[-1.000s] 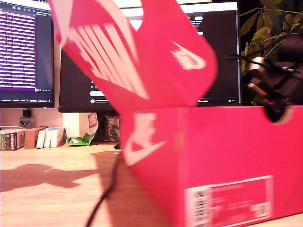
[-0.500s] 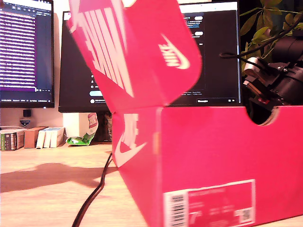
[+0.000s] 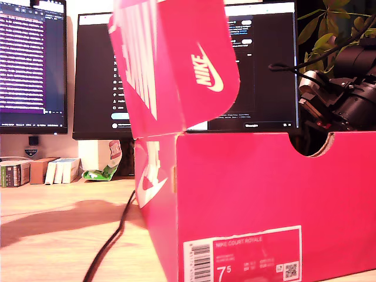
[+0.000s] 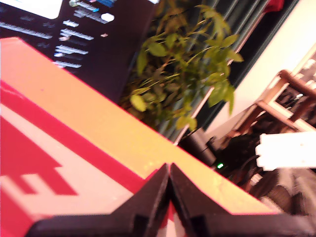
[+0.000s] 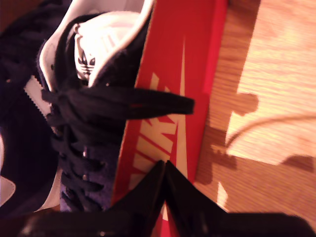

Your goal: Close the red shoebox by pushing the lid with your left arm and holding the box in place with your right arm

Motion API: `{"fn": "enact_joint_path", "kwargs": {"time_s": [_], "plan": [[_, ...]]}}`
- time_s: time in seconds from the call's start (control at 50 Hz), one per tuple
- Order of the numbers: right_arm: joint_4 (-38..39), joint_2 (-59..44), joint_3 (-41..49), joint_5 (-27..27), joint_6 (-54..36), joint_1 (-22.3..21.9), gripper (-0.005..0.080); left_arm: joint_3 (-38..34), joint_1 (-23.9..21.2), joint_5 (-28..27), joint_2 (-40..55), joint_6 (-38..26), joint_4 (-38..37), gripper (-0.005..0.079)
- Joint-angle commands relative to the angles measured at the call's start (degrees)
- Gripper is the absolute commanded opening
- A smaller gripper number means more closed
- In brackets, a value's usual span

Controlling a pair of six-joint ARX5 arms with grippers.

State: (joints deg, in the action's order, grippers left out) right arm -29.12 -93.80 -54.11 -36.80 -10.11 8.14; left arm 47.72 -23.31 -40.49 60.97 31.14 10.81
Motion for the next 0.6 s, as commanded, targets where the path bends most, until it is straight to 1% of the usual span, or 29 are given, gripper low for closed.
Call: {"fn": "enact_joint_path", "kwargs": {"time_s": [0.0,0.1,0.16,0.18,0.24,0.28,0.38,0.44,0.48,0.58], "plan": [[0.1,-1.4,1.5,-1.8,0.2,2.3,-0.0012,-3.7,-1.8,-0.5,2.9,1.1,-0.6,-0.0019],[0.2,-1.4,1.5,-1.8,0.2,2.3,-0.0012,-3.7,-3.4,-0.1,4.1,1.9,2.9,-0.0019],[0.2,-1.4,1.5,-1.5,-0.6,2.2,-0.0012,-3.7,-4.6,1.1,5.0,1.9,5.0,-0.0019],[0.2,-1.4,1.5,-0.9,-0.7,2.0,-0.0012,-3.7,-5.0,2.0,5.4,1.9,6.0,-0.0019],[0.2,-1.4,1.5,-0.1,-0.8,1.2,-0.0012,-3.7,-6.0,2.4,6.1,1.8,8.3,-0.0019],[0.2,-1.4,1.5,3.0,-0.9,0.3,-0.0012,-3.6,-6.3,2.7,6.2,1.4,9.3,-0.0019],[0.2,-1.4,1.5,7.2,-1.7,-2.4,-0.0012,-3.3,-6.2,2.6,6.0,1.4,9.8,-0.0019],[0.6,-1.4,1.5,8.5,-1.9,-4.4,-0.0012,-3.3,-5.9,1.6,5.4,1.4,9.4,-0.0019],[0.8,-1.4,1.3,10.7,-1.8,-5.8,-0.0012,-3.3,-5.6,0.9,5.1,1.4,8.7,-0.0019],[0.4,-1.3,0.0,11.5,-1.4,-8.7,-0.0012,-3.3,-5.0,0.3,4.5,1.4,7.4,-0.0019]]}}
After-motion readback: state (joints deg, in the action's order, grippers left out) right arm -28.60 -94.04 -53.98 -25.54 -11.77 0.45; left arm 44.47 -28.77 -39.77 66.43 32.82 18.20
